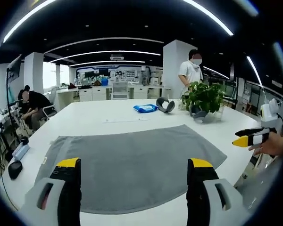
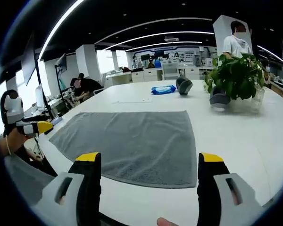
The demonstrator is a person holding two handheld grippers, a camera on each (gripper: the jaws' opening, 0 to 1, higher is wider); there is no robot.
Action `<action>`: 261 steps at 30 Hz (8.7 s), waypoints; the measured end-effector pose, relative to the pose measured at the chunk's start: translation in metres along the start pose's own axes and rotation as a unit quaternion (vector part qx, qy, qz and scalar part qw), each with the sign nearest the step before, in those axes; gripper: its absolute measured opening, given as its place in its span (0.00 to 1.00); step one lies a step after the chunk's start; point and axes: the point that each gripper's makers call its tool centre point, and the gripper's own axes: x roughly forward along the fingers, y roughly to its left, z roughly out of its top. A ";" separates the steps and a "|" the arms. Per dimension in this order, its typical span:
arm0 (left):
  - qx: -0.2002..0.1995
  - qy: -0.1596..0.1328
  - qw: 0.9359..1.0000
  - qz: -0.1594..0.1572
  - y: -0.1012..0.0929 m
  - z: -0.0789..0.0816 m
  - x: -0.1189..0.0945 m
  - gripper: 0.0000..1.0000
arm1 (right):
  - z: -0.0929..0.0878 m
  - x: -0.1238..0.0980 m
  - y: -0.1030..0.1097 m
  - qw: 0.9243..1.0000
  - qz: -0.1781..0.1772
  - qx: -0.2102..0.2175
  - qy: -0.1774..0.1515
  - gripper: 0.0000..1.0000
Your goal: Fold the towel on the table until its edges align and the towel forms a compact rectangular stack.
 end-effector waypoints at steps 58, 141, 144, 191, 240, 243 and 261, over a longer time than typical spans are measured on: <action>0.024 0.017 0.999 -0.042 -0.040 0.004 0.018 0.78 | 0.019 0.019 -0.050 0.998 -0.035 0.058 0.006 0.62; 0.070 0.123 0.964 -0.226 -0.307 0.011 0.388 0.50 | -0.102 0.050 -0.091 0.960 -0.105 0.018 0.259 0.07; 0.062 0.120 0.964 -0.229 -0.312 0.010 0.395 0.49 | -0.102 0.051 -0.090 0.960 -0.102 0.015 0.260 0.05; 0.147 0.098 0.954 -0.242 -0.310 0.021 0.402 0.03 | -0.084 0.041 -0.086 0.963 -0.082 0.046 0.254 0.01; 0.108 0.027 0.962 -0.251 -0.300 0.132 0.331 0.04 | -0.003 -0.023 -0.056 0.981 -0.084 0.021 0.174 0.01; 0.109 0.021 0.962 -0.249 -0.289 0.138 0.324 0.04 | 0.004 -0.025 -0.042 0.983 -0.078 0.015 0.168 0.01; 0.092 -0.018 0.972 -0.214 -0.185 0.181 0.280 0.04 | 0.057 -0.019 0.048 0.989 -0.045 -0.075 0.121 0.01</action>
